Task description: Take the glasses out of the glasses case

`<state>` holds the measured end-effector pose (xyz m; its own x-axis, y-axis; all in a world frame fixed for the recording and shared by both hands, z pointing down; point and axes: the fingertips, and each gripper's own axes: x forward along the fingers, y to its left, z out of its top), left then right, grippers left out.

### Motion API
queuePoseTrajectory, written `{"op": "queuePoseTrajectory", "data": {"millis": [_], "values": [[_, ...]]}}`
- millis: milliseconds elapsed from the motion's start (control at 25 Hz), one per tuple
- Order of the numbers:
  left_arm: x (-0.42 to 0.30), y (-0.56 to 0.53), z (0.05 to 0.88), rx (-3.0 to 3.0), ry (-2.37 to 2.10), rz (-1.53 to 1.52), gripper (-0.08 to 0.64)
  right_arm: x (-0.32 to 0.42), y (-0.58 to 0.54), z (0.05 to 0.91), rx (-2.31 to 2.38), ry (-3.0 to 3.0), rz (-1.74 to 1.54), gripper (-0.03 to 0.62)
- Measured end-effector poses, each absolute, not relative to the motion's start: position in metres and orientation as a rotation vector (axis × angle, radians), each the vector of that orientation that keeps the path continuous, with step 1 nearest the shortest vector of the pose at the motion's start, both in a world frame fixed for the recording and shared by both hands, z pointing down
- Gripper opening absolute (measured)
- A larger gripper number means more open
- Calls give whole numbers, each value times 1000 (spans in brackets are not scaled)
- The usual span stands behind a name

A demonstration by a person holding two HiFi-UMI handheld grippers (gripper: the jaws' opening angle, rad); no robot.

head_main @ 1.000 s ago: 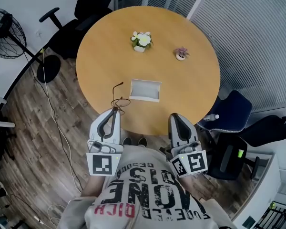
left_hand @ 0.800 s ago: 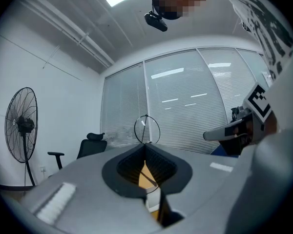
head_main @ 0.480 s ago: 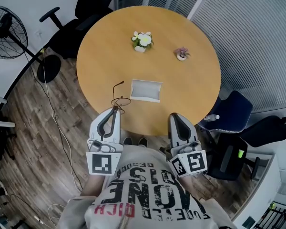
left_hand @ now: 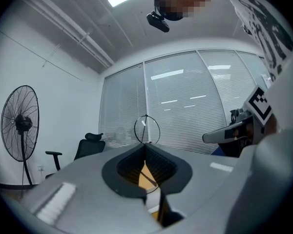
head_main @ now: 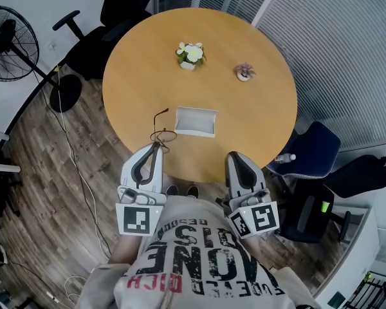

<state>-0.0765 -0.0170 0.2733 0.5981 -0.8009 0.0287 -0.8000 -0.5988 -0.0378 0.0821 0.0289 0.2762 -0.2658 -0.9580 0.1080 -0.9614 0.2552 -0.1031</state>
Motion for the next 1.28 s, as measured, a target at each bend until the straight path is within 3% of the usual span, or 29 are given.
{"op": "queuePoseTrajectory", "data": {"millis": [1280], "values": [[-69,-17,272,-2771,1394,-83,18,92,31,278,1888,-2457,226,26]]}}
